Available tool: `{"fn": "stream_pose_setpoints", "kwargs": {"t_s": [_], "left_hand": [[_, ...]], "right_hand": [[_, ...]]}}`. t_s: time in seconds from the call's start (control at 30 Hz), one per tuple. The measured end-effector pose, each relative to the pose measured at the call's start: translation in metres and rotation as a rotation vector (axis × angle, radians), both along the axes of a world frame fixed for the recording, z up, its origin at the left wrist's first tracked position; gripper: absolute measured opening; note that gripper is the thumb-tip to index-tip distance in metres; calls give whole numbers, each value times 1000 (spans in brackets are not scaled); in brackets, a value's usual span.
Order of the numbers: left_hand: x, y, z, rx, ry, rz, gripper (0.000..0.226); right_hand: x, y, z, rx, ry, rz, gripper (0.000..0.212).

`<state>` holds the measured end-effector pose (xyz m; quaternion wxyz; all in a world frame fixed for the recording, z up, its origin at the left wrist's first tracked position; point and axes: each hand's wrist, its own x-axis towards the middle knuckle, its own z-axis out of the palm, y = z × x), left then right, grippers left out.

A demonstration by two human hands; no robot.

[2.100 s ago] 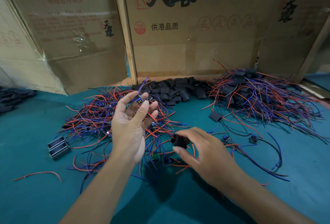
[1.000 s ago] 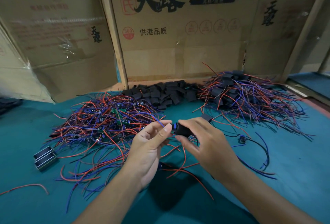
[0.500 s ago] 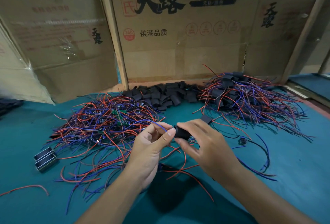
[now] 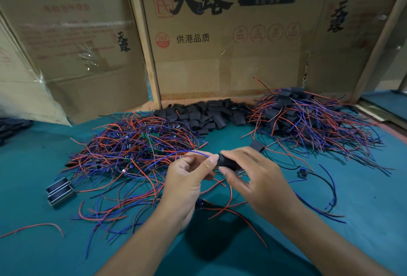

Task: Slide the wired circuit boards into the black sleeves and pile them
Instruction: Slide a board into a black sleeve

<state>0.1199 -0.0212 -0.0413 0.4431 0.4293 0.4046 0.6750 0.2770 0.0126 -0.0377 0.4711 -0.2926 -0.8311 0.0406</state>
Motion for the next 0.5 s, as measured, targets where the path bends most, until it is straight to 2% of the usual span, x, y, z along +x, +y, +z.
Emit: {"fn": "stream_pose_setpoints", "kwargs": {"t_s": [0.17, 0.33, 0.5], "left_hand": [[-1, 0, -3, 48, 87, 27, 17], [-3, 2, -4, 49, 154, 60, 21], [-5, 3, -7, 55, 202, 62, 23]], "right_hand": [[0, -2, 1, 2, -15, 7, 27], [1, -6, 4, 16, -169, -50, 31], [0, -8, 6, 22, -179, -64, 29]]}}
